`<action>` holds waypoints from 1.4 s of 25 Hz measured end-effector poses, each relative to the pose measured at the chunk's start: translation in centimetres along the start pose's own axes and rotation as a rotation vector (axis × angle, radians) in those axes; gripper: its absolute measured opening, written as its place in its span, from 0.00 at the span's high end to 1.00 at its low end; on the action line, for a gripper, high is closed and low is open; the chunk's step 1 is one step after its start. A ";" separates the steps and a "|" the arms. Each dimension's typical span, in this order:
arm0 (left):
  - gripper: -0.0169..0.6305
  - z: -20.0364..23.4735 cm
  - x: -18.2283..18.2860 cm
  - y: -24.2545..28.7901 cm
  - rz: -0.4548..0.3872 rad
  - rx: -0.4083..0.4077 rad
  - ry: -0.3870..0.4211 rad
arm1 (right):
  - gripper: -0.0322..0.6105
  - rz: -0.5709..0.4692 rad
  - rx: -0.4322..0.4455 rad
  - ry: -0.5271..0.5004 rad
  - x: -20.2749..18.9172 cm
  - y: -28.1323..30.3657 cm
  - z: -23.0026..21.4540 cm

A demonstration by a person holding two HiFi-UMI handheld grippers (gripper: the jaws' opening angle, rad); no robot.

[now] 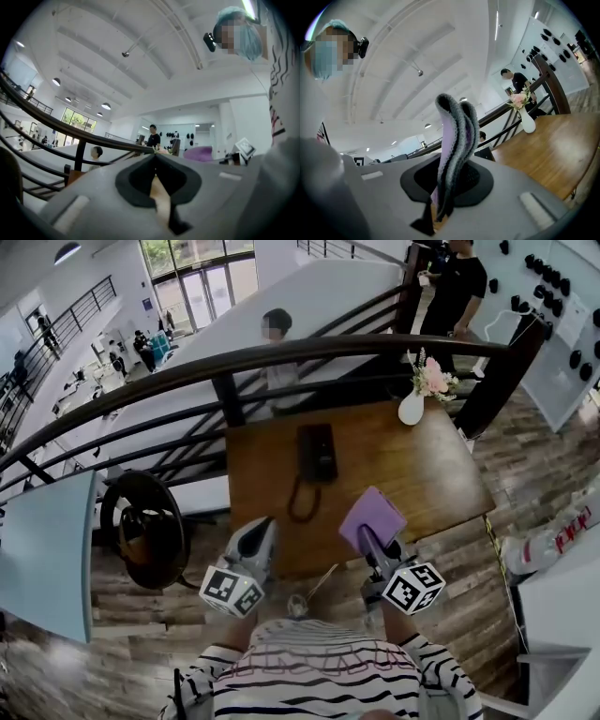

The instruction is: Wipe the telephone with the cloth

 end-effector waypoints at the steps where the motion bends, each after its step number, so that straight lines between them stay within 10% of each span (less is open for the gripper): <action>1: 0.97 1.0 0.2 0.4 -0.001 0.000 0.000 | 0.88 0.004 -0.001 0.002 0.2 1.1 -0.1; 15: 0.97 8.6 -0.9 8.6 0.042 -0.051 -0.051 | 0.88 0.023 -0.046 0.017 2.3 9.9 -4.9; 35: 0.97 14.9 -0.4 20.6 0.017 0.139 -0.093 | 0.88 0.209 0.110 -0.024 7.9 24.4 -16.3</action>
Point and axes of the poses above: the fingertips, and each gripper's own axes: y forward along the fingers, z to its left, x out of its top, the point moved 3 cm from there along -y, backward along the fingers, and after that the axes turned 6 degrees about z, right-handed, at the moved point
